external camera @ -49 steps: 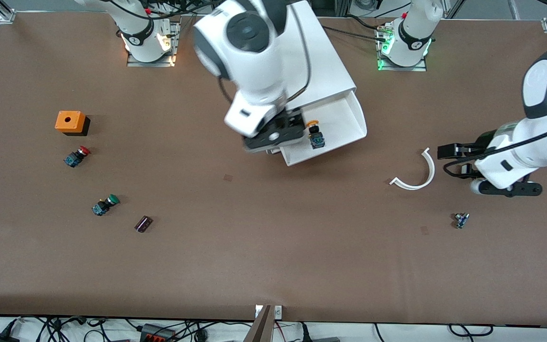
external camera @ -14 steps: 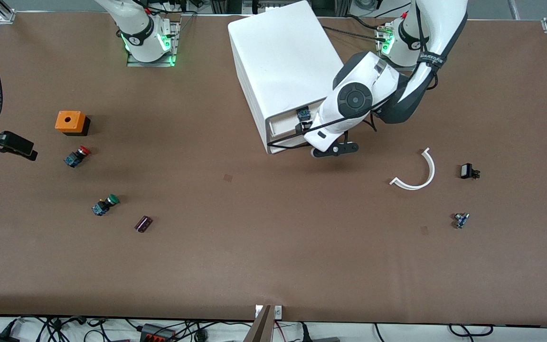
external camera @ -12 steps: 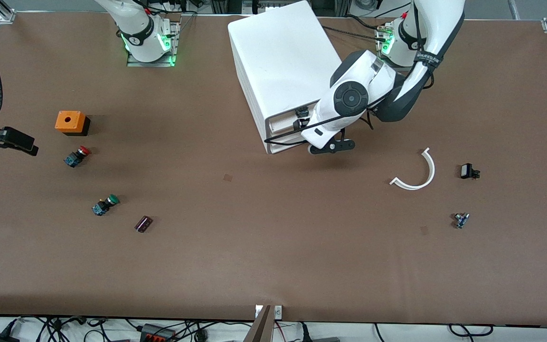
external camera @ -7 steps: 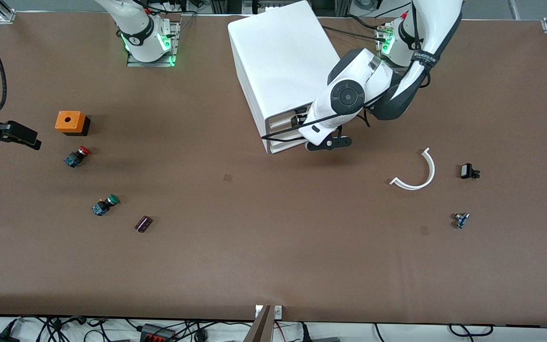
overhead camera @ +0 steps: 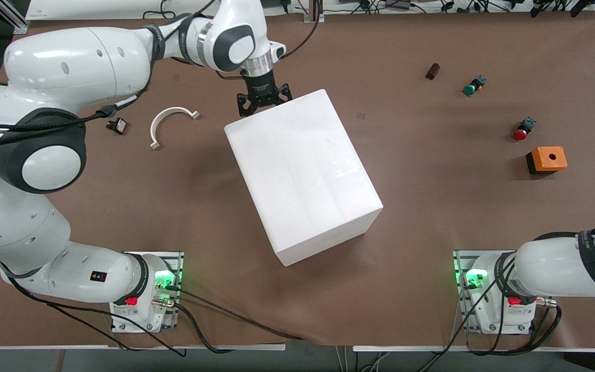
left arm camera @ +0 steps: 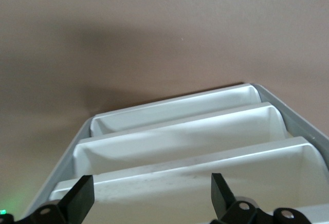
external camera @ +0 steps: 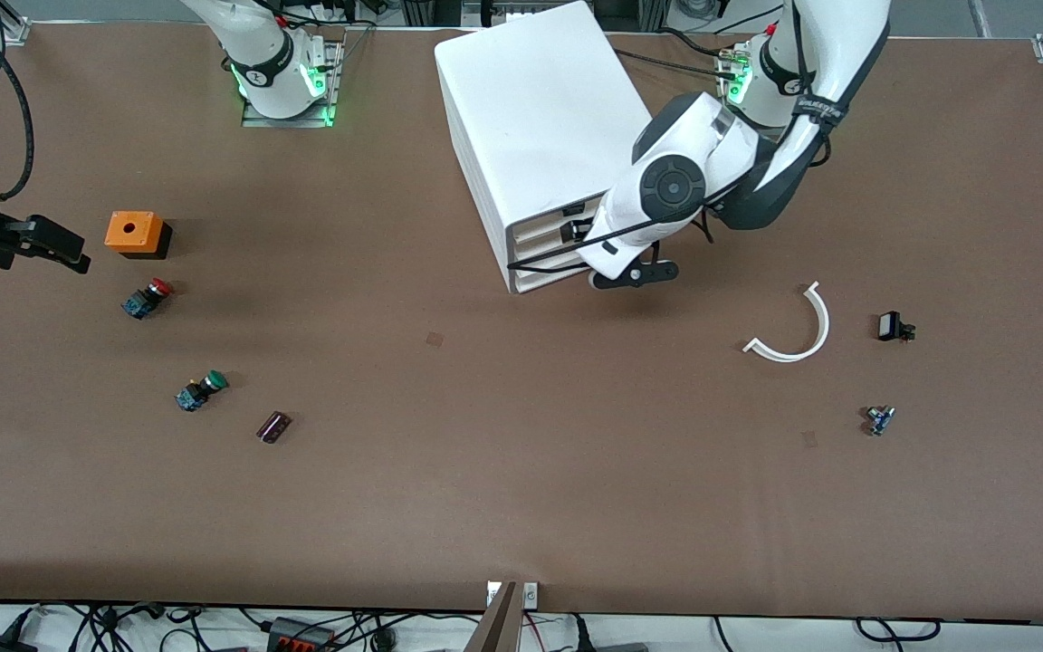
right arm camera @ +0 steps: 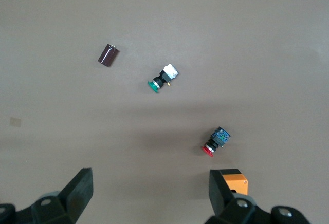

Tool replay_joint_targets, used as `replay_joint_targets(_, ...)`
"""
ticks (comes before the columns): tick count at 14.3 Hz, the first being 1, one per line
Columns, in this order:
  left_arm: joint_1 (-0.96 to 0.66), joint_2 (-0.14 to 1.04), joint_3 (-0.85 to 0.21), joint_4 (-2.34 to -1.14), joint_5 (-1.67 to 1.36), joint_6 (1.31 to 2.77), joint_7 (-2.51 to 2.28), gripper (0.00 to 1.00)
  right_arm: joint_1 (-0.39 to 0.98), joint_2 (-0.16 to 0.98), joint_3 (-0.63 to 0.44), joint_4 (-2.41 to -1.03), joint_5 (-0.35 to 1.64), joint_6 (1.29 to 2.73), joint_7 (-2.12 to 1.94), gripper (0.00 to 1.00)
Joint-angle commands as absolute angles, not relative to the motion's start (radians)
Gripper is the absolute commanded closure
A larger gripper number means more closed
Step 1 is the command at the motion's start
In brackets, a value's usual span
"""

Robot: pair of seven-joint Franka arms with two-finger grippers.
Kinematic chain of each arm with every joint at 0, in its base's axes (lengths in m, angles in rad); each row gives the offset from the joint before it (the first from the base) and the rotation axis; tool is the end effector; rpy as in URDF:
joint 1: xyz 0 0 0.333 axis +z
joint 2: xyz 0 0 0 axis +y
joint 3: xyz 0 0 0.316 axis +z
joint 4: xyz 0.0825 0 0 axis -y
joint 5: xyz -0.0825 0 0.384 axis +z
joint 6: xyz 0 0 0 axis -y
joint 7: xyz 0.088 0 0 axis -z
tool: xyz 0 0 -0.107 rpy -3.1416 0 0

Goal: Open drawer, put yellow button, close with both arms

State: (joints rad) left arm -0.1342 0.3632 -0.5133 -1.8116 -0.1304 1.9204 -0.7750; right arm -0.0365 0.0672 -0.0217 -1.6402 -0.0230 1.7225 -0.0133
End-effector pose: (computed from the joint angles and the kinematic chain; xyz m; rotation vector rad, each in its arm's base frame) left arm 0.4939 -0.3593 0.3516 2.9947 0.2931 -0.5365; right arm 0.5837 -0.0358 0.5666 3.1161 -0.0647 0.0222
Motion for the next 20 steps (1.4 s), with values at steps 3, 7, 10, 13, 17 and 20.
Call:
replay_joint_targets(3,0.056,0.342,-0.517,-1.692,-0.01,1.804,-0.539,0.0,-0.046,0.049,-0.009,-1.647,-0.037,1.698,-0.026,0.0)
replay_joint_targets(7,0.167,0.344,-0.515,-1.623,0.208,1.772,-0.361,0.0,-0.041,0.049,-0.003,-1.647,-0.037,1.684,-0.02,0.0)
replay_joint_targets(10,0.248,0.342,-0.514,-1.534,0.23,1.718,-0.207,0.0,-0.041,0.049,-0.002,-1.647,-0.037,1.683,-0.018,0.0)
replay_joint_targets(13,0.297,0.339,-0.512,-1.421,0.229,1.591,-0.088,0.0,-0.041,0.052,-0.002,-1.646,-0.037,1.684,-0.017,0.0)
replay_joint_targets(17,0.177,0.214,-0.266,-1.448,0.108,1.542,0.078,0.0,-0.043,0.052,-0.002,-1.646,-0.037,1.683,-0.02,0.0)
replay_joint_targets(20,0.013,0.096,-0.028,-1.592,0.044,1.658,0.133,0.0,-0.041,0.052,-0.002,-1.646,-0.037,1.675,-0.02,0.0)
